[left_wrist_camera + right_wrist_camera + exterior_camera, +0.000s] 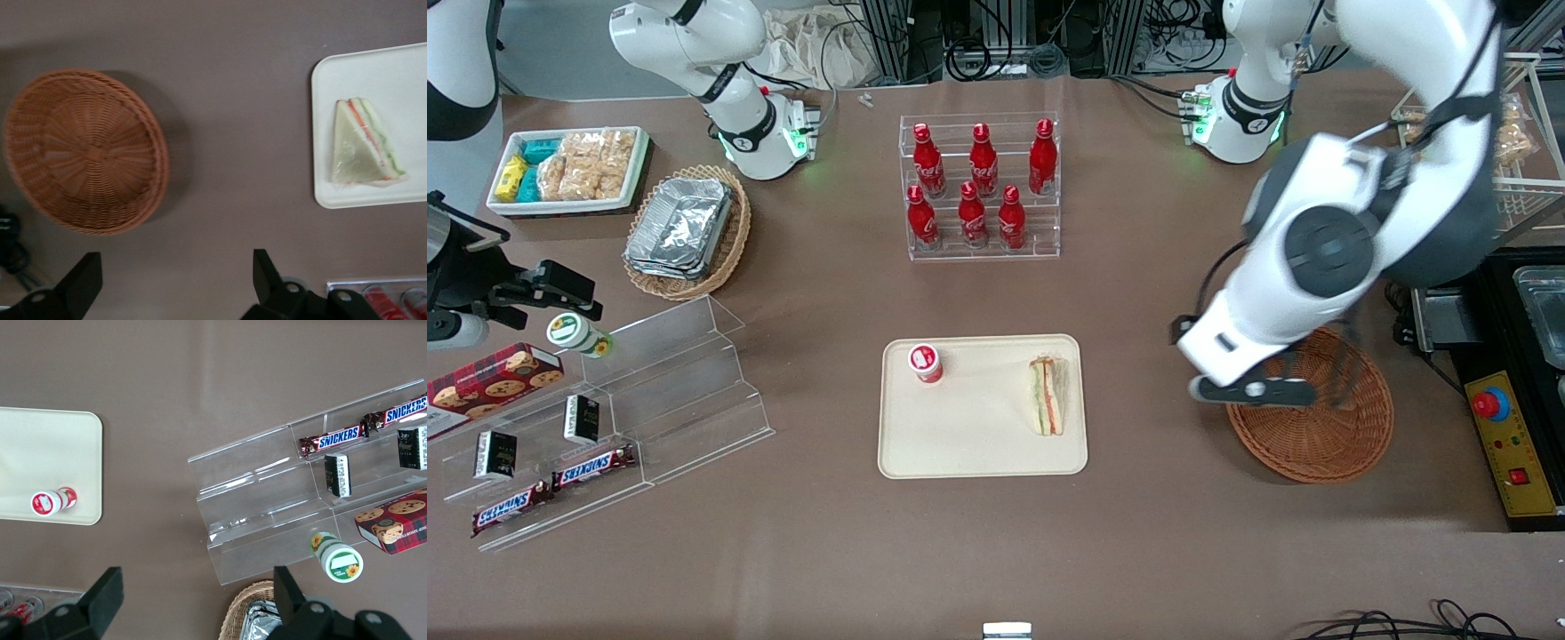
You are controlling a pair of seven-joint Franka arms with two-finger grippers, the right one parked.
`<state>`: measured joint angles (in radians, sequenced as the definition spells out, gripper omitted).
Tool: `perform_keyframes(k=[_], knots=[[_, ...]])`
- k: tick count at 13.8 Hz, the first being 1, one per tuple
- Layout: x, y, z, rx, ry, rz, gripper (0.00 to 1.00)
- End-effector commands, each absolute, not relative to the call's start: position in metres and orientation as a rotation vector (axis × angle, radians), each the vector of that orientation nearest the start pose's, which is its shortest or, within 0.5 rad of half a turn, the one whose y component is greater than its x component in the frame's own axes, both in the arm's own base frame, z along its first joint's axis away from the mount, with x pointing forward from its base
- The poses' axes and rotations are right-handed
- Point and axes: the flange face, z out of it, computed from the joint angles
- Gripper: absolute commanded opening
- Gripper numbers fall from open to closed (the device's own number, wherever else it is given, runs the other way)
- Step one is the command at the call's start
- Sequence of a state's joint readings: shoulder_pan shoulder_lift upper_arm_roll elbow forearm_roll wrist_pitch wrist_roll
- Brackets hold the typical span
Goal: Place sandwich from basket to tray
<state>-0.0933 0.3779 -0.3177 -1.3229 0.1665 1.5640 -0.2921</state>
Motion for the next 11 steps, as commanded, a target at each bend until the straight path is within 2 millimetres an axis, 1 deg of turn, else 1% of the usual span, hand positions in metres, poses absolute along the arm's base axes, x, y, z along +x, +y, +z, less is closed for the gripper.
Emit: perform_keyframes(k=[1, 4, 5, 6, 7, 8, 9, 10, 11], knots=[[0.608, -0.165, 0.562, -3.051, 0.168, 0.122, 1.00], [0.602, -0.123, 0.602, -3.052, 0.074, 0.038, 1.00], [0.605, -0.102, 0.605, -3.055, 0.054, 0.033, 1.00], [0.604, -0.088, 0.614, -3.058, 0.099, 0.013, 1.00], [0.603, -0.082, 0.621, -3.071, 0.142, -0.001, 1.00], [0.605, -0.068, 0.623, -3.103, 0.106, 0.004, 1.00], [0.605, -0.047, 0.627, -3.139, 0.042, 0.008, 1.00], [0.604, -0.034, 0.633, -3.164, 0.005, 0.015, 1.00], [0.603, -0.030, 0.636, -3.167, 0.002, 0.012, 1.00]])
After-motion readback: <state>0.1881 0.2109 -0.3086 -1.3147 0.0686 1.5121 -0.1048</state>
